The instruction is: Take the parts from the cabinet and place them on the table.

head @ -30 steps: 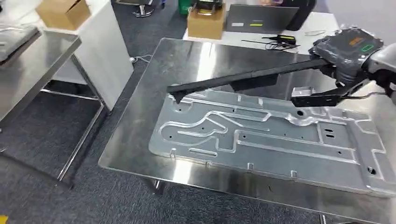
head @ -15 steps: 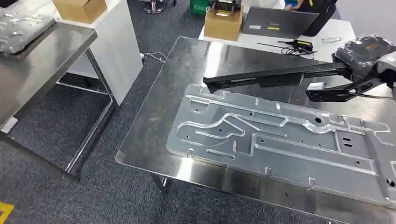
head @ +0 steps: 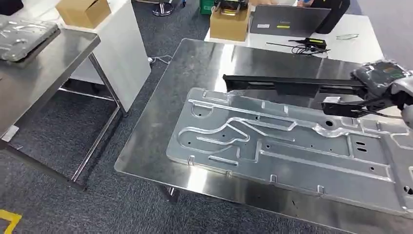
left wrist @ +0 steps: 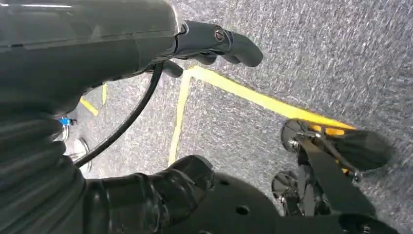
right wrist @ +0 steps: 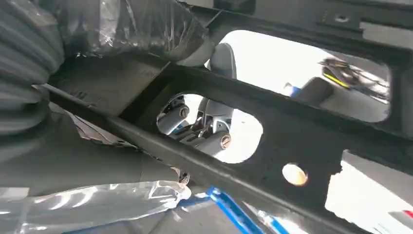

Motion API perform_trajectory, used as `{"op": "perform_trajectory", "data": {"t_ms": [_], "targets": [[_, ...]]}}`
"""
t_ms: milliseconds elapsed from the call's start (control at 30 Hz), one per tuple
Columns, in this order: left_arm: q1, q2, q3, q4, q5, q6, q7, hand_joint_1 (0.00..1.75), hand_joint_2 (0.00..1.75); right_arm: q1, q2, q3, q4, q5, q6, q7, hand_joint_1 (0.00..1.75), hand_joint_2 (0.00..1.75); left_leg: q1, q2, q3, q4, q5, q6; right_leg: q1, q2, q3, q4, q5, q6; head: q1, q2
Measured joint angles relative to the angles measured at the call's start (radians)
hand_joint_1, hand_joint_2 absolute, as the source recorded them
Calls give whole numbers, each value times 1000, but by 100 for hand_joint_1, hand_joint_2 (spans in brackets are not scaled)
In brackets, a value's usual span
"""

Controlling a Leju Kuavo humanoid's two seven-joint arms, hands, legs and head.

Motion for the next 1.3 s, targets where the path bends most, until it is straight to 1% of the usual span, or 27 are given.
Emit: {"op": "perform_trajectory", "data": {"t_ms": [33,67,100,133,200,233,267,333,367,400,433,500,533,567,600,633,700,767,867,933,967,1033,1100,1167,1233,1267,1300], "targets": [[1,0,0,0,0,0,-2,0,175,0,5,17,0,-15,-21,3,175,175,2,0,-37,79,-28,-2,1,0,-1,1,0,0,0,0],[1,0,0,0,0,0,-2,0,175,0,7,30,0,-22,-35,6,175,175,2,0,-53,114,-32,-3,1,1,-1,1,-1,-1,0,0],[1,0,0,0,0,0,-3,0,175,0,10,45,0,-30,-47,6,175,175,2,0,-49,103,-15,-1,1,2,0,2,-1,-1,0,0],[1,0,0,0,1,0,-4,0,175,0,13,56,0,-33,-54,6,175,175,2,0,-21,42,24,3,2,4,1,2,-2,-1,0,0],[1,0,0,0,2,0,-6,0,175,0,16,69,0,-35,-58,7,175,175,-3,0,70,-140,109,21,5,7,5,2,-5,0,0,0],[0,3,0,0,2,0,-9,0,175,0,19,77,0,-40,-61,7,175,175,-7,1,93,-186,98,31,4,6,4,0,-6,1,1,0],[0,3,0,0,3,0,-12,0,175,0,24,82,0,-46,-67,7,175,175,-10,3,98,-197,103,30,10,6,2,1,-7,8,0,0],[-2,2,1,0,9,-1,-19,0,175,0,29,99,0,-55,-76,8,175,175,-15,1,98,-195,101,33,3,5,4,-4,-5,22,0,0],[-3,2,2,0,10,-1,-25,0,175,0,33,106,0,-62,-82,8,0,0,-15,1,102,-204,105,37,3,5,8,-10,-3,29,0,0],[-2,1,2,0,11,-1,-28,0,175,0,40,107,0,-68,-90,8,0,0,-2,5,116,-228,117,43,-1,5,11,-7,-10,32,0,0],[-1,0,3,0,11,-1,-31,0,175,0,46,111,0,-72,-102,8,0,0,-5,5,121,-238,120,46,1,4,5,13,-23,34,2,0],[-3,0,3,0,11,-2,-34,0,175,0,53,119,0,-81,-115,7,0,0,-5,7,122,-238,120,52,1,5,-57,139,-93,38,4,0],[-3,0,3,0,16,-4,-39,0,0,0,58,124,0,-81,-116,7,0,0,-6,7,121,-236,118,54,0,5,-97,217,-124,42,4,0],[-3,0,5,0,26,-8,-45,0,0,0,66,130,-1,-82,-116,7,0,0,-7,5,120,-233,116,55,-1,5,-125,266,-135,46,3,0],[-2,0,8,0,32,-12,-49,0,0,0,72,134,-2,-82,-116,7,0,0,-7,4,120,-229,113,54,-2,5,-130,267,-120,49,5,0],[-2,0,12,0,37,-14,-50,0,0,0,79,134,-3,-82,-116,6,0,0,-6,3,121,-223,109,52,-4,5,-113,228,-86,52,4,0],[-1,-3,16,0,41,-19,-50,0,0,0,94,134,-9,-81,-115,5,0,0,-1,1,121,-202,94,42,-11,3,-31,57,7,59,5,0],[-2,-3,20,0,42,-20,-50,0,0,0,101,133,-14,-81,-114,2,0,0,-6,-2,114,-182,82,28,0,10,-14,13,-1,47,5,0],[-3,-3,21,0,42,-21,-50,0,0,0,108,132,-19,-81,-115,0,0,0,-7,-2,117,-189,83,23,2,11,-17,20,-2,30,6,0],[-3,-3,22,0,42,-21,-50,0,0,0,111,132,-21,-81,-114,0,0,0,-4,0,110,-167,63,11,-6,9,-10,11,2,16,7,0],[-2,-3,23,0,43,-20,-50,0,0,0,111,129,-24,-81,-115,0,0,0,-4,0,91,-123,31,7,-6,9,-10,11,2,8,4,0],[-2,-3,28,0,44,-20,-48,0,0,0,113,125,-31,-81,-114,0,0,0,0,0,13,47,-50,1,-5,9,-11,11,2,5,5,0],[-2,-3,29,0,47,-18,-47,0,0,0,125,125,-42,-81,-108,-2,0,0,0,0,-27,126,-63,2,-3,9,-10,12,2,5,5,0],[-1,-3,31,0,49,-18,-48,0,0,0,136,119,-54,-80,-97,-5,0,0,0,0,18,32,3,11,0,10,-9,12,2,5,5,0],[-2,-3,34,0,49,-18,-54,0,0,0,148,104,-66,-79,-88,-8,0,0,-6,0,110,-151,82,33,3,10,-7,11,1,5,5,0],[-3,-1,36,0,49,-19,-56,0,0,0,155,95,-70,-79,-84,-10,0,0,-10,4,129,-184,67,41,9,8,-9,11,0,9,6,0],[-4,-1,36,0,49,-21,-60,0,0,0,166,89,-74,-78,-76,-11,0,0,-10,5,127,-189,73,36,9,7,-9,9,2,15,6,0]]}}
